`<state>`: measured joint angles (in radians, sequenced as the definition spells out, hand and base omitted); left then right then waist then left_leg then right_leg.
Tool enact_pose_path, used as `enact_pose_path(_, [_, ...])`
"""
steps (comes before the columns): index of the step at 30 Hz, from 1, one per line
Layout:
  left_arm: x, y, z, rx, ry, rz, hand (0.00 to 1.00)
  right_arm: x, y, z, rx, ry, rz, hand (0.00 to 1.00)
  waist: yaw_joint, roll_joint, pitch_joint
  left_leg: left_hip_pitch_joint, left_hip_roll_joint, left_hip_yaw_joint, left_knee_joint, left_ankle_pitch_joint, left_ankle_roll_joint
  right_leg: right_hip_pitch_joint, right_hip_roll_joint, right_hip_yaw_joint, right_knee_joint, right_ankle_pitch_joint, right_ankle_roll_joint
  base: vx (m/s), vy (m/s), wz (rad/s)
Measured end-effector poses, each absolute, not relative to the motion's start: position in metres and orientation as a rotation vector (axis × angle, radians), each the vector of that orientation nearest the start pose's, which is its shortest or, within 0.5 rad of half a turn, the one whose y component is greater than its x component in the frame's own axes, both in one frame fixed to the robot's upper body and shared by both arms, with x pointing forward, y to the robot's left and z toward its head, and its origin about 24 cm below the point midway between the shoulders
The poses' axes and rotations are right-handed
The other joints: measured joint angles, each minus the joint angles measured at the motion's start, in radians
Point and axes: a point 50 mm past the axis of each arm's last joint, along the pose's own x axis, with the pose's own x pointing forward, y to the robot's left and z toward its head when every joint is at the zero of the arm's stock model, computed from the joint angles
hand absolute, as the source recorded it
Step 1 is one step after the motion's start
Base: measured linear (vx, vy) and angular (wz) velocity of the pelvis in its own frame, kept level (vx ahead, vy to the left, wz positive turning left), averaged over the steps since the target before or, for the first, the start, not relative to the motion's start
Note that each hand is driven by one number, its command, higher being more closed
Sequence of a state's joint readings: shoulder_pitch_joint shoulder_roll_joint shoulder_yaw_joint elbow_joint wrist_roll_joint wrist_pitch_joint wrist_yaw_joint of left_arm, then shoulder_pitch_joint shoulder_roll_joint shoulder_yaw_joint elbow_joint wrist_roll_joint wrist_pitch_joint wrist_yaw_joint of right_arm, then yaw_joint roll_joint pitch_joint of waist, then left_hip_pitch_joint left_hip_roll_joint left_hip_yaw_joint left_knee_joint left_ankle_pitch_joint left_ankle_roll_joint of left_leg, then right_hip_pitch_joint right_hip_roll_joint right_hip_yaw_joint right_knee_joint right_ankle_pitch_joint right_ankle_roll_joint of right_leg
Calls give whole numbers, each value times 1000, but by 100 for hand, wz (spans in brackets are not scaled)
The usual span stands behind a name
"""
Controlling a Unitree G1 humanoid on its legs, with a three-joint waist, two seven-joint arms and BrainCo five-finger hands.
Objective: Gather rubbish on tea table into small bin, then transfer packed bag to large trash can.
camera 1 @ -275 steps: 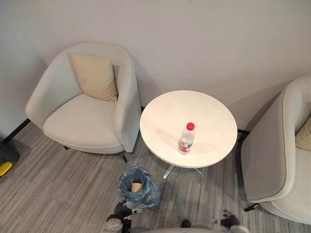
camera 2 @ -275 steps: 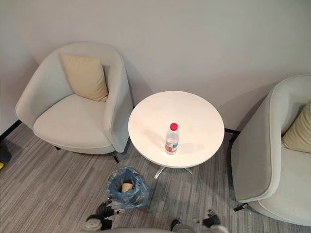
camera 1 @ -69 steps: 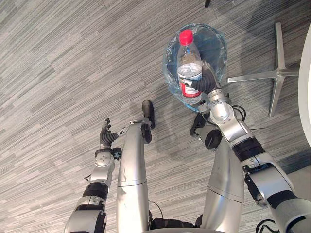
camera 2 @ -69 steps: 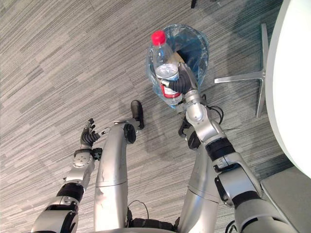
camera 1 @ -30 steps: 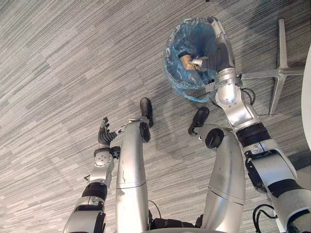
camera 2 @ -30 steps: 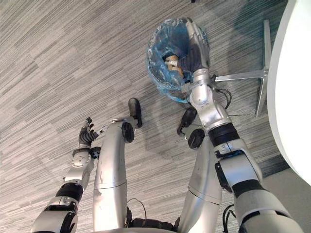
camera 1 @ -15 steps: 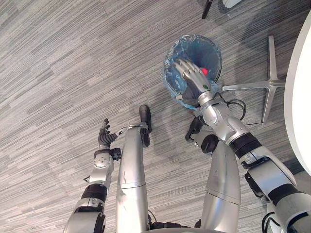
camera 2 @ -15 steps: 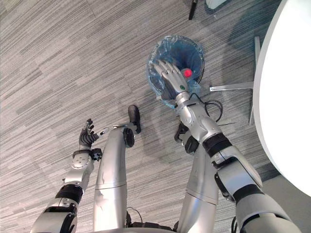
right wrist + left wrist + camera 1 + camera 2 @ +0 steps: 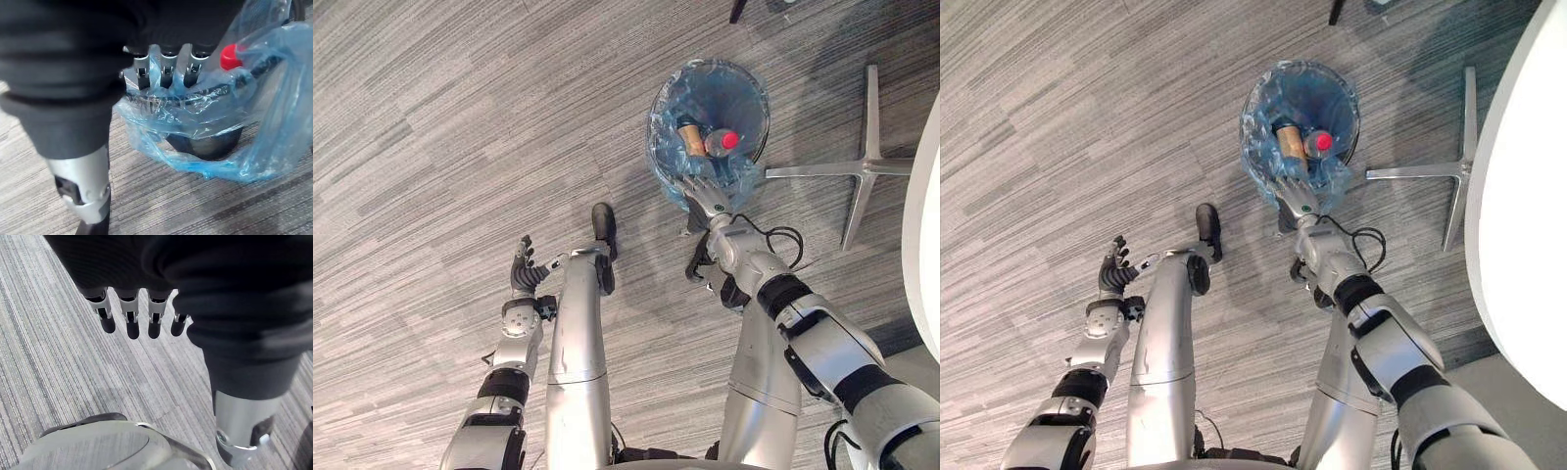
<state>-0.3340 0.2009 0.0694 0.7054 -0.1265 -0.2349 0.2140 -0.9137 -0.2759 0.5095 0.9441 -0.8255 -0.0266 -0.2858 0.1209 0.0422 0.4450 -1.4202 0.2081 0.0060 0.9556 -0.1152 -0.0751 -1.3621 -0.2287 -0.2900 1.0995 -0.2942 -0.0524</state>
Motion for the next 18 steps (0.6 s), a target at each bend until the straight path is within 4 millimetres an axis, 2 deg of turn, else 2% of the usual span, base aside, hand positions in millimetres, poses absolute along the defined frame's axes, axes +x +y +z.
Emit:
enact_pose_path(5, [301,215,3,44,116,315,0,399,-117,117,-1424,-231,56,100,2,0,0,-9,-1,-6,8,-5,-2,-6,-2,-4,10,-4,1,0,2,1])
enact_pose_path(18, [301,215,3,43,116,315,0,402,-119,127,-1337,-239,7,100,3,0,0,-9,0,-7,13,-4,0,-6,0,-4,15,-7,-2,0,0,0])
